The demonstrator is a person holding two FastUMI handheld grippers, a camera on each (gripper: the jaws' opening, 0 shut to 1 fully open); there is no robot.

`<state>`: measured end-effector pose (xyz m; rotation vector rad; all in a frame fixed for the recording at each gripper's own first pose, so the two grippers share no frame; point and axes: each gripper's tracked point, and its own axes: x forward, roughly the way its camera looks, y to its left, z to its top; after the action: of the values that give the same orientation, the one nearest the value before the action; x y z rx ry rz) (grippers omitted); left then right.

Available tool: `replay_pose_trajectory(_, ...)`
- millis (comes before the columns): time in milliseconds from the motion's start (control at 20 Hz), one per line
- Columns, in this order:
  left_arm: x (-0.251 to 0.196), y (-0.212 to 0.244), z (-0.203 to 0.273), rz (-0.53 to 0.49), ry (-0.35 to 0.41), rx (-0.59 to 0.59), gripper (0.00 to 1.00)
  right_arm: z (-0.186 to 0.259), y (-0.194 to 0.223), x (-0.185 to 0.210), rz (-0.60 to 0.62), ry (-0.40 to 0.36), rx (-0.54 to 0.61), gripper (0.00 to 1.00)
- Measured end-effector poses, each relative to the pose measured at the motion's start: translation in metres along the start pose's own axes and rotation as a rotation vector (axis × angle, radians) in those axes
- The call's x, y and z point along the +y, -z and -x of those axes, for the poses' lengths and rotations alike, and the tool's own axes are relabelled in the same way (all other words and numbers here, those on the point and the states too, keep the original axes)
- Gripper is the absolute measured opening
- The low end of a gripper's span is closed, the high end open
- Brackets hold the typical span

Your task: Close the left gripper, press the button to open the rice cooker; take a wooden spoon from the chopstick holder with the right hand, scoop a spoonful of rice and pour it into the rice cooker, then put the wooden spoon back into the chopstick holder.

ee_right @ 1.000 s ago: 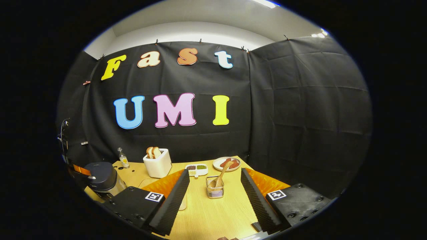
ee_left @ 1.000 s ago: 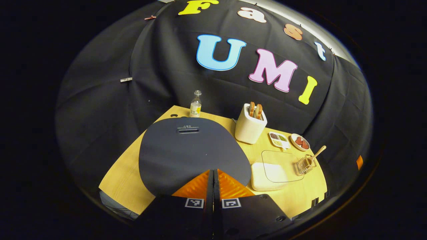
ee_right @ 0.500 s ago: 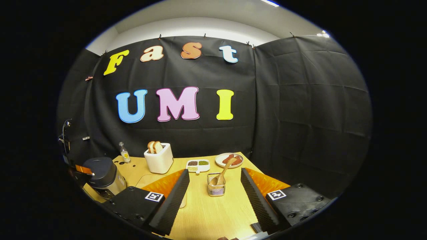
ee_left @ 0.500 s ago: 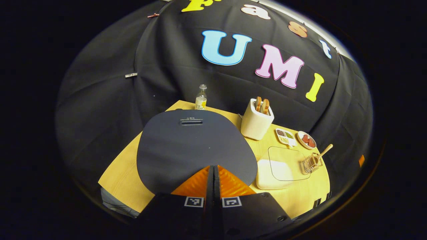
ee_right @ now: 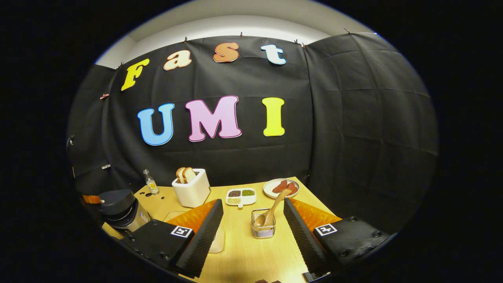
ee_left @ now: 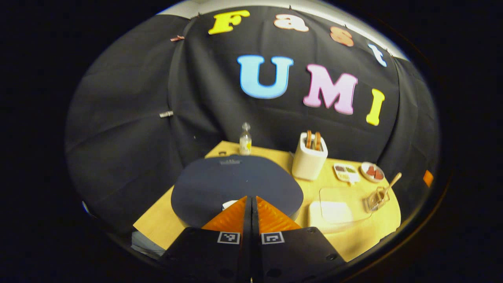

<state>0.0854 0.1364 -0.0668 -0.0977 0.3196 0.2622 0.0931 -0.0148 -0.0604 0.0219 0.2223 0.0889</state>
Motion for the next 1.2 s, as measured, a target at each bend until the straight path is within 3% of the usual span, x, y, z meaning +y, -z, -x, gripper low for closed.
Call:
replay_pose_trajectory(250,-0.005,-0.060,0.037,0.019,-0.078,-0.176,0.07,-0.050,-0.004,-0.017,-0.030,-0.022,0.022,0.97)
replay_pose_trajectory(400,-0.027,-0.058,0.049,-0.003,-0.070,-0.186,0.09,-0.079,0.010,-0.026,-0.062,-0.024,0.074,0.98)
replay_pose_trajectory(550,-0.053,-0.044,0.061,0.045,-0.048,-0.180,0.18,-0.111,0.023,-0.037,-0.076,-0.016,0.113,0.98)
replay_pose_trajectory(600,-0.061,-0.037,0.064,0.051,-0.041,-0.173,0.27,-0.122,0.029,-0.043,-0.081,-0.013,0.127,0.98)
replay_pose_trajectory(700,-0.077,-0.012,0.066,0.039,-0.039,-0.107,0.62,-0.141,0.043,-0.055,-0.097,0.003,0.172,0.98)
replay_pose_trajectory(900,-0.096,0.021,0.067,0.001,-0.084,-0.025,0.89,-0.173,0.072,-0.078,-0.103,0.046,0.247,0.98)
replay_pose_trajectory(1000,-0.107,0.037,0.070,-0.017,-0.109,0.008,0.98,-0.187,0.089,-0.081,-0.118,0.043,0.288,0.98)
replay_pose_trajectory(1200,-0.133,0.051,0.074,0.006,-0.124,0.023,0.98,-0.210,0.121,-0.089,-0.110,0.059,0.375,0.98)
